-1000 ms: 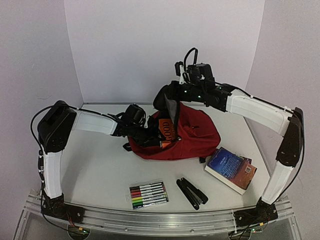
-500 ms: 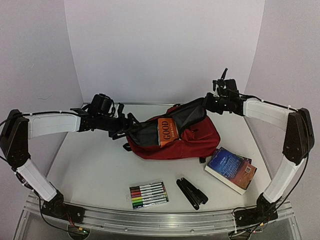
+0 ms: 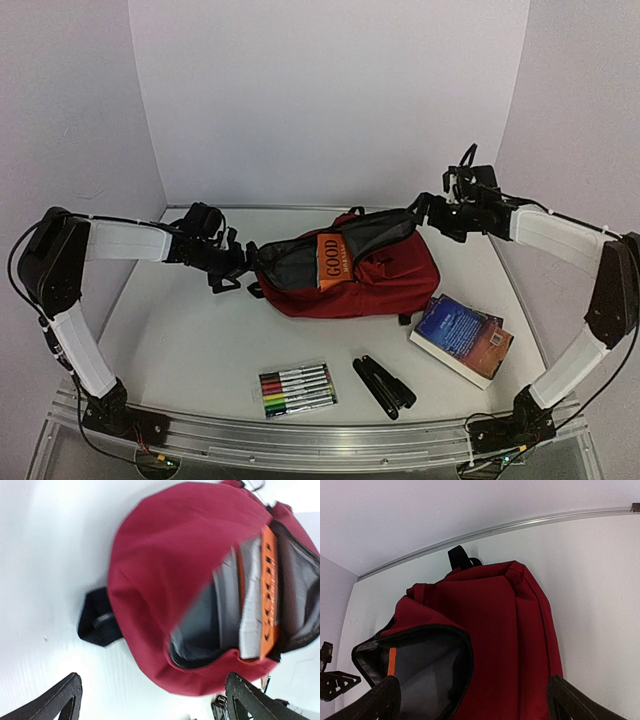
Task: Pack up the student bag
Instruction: Pick up the book from the center of the board.
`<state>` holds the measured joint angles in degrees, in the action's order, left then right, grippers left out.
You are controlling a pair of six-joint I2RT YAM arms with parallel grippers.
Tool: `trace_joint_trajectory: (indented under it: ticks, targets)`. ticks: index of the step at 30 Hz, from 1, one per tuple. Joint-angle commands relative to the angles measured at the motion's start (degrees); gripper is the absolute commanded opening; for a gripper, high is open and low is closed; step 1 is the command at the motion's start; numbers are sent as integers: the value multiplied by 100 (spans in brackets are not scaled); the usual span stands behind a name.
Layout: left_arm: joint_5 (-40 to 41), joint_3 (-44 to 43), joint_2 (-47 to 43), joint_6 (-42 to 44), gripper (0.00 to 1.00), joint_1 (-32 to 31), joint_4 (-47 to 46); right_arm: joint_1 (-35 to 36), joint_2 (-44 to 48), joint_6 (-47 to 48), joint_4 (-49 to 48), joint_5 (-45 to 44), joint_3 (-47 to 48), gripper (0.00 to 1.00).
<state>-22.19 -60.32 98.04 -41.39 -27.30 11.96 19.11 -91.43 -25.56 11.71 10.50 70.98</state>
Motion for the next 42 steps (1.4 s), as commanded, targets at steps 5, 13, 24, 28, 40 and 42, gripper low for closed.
trace_joint_trajectory:
  ticks: [5, 13, 24, 28, 40, 42]
  targets:
    - [-289, -756, 832, 91, 94, 180, -567, 1051, 942, -29, 824, -976, -709, 98]
    - [-695, -875, 1420, -257, 36, 321, -1172, 2383, 951, -600, 1809, -2358, -961, 98]
    - [-864, -513, 355, -206, 0, 770, -1201, 3353, 261, -1107, 2861, -2990, -982, 97]
    - [-1070, -348, -249, -70, 0, 972, -845, 3484, -95, -1240, 3115, -3197, -916, 98]
    - [-1266, -360, -1380, 288, 0, 1116, -24, 3568, -715, -1727, 3741, -3857, -967, 98]
    - [-1273, -408, -1443, 313, 0, 1135, 48, 3560, -869, -1767, 3747, -3930, -954, 98]
